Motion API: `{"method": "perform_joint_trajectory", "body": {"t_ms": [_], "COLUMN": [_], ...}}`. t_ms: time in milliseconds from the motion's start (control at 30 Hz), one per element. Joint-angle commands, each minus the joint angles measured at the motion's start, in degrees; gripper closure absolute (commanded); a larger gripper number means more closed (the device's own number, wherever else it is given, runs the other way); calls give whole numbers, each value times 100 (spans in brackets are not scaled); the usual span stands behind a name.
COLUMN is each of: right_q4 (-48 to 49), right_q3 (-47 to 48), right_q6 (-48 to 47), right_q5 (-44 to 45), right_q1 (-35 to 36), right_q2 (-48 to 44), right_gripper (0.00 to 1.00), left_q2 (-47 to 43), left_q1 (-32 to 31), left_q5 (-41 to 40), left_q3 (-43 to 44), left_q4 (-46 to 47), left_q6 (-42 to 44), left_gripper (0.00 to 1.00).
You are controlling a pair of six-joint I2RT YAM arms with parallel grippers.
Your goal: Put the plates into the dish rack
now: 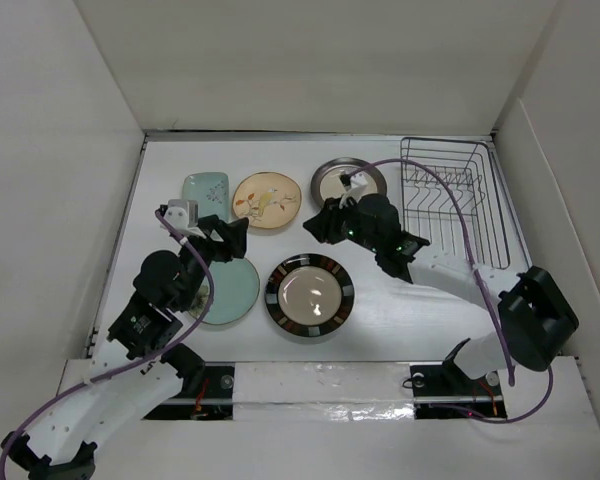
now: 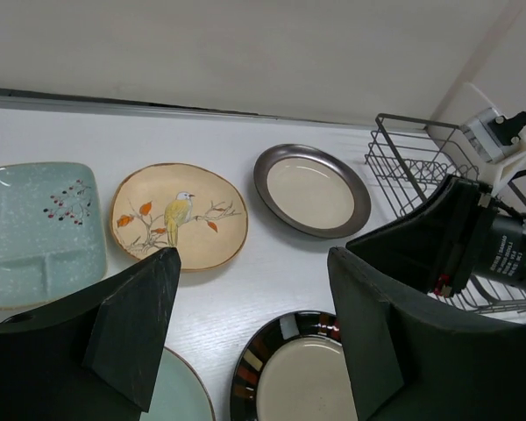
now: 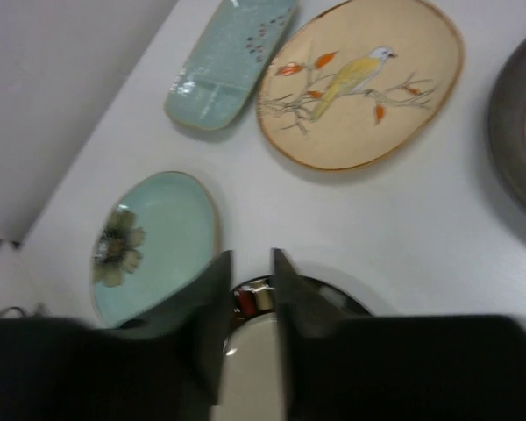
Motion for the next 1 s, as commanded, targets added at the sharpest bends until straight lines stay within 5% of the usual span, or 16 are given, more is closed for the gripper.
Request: {"method": "perform_joint_trajectory", "body": {"t_ms": [0,67,100,133,167,233,267,300,367,533,567,667,733,800,967], "right_q4": [814,876,859,789,779,1067,1174,1218,1078,490,446,209,-281,-538,-750], "right_q3": [248,266,301,379,406,337,319,345,615,1118,1144,1206,1485,1680,2259], "right_q6": [-78,-95,-112,-121,-113,-60,27,54,63,46,-7,-121,-252,-481,-481], "right_q5": [-306,-561,-666,-798,-877,-1262,-1361,-1431,-1616,-1758,-1714,-1651,-1704,-1757,-1863], "right_q1": [159,159,159,159,159,159,159,159,159,159,159,159,220,300,589], "right_q2": [-160,15,112,209,288,420,447,595,832,1571,1702,1861,2019,2300,2880], "right_gripper": [58,37,37,41,71,92,100,100,100,97,80,53,39,36,36], "left_q2": [-4,-39,-100,-127,-145,-189,-189,-180,-145,-39,-39,-66,-48,-57,-4], "left_q1": [25,25,25,25,25,25,25,25,25,25,25,25,25,25,25], "left_q5": [-67,-41,-6,90,91,22,-23,-32,-67,-225,-208,-295,-339,-235,-199], "left_q3": [-65,-92,-127,-162,-180,-189,-206,-206,-172,-154,-154,-154,-162,-145,-163], "left_q4": [365,331,340,374,383,410,410,384,349,252,243,269,260,260,261], "left_q6": [59,139,200,288,306,376,377,377,385,368,350,368,359,359,377], "left_gripper": [34,35,37,39,41,55,62,80,100,100,100,100,83,67,57]}}
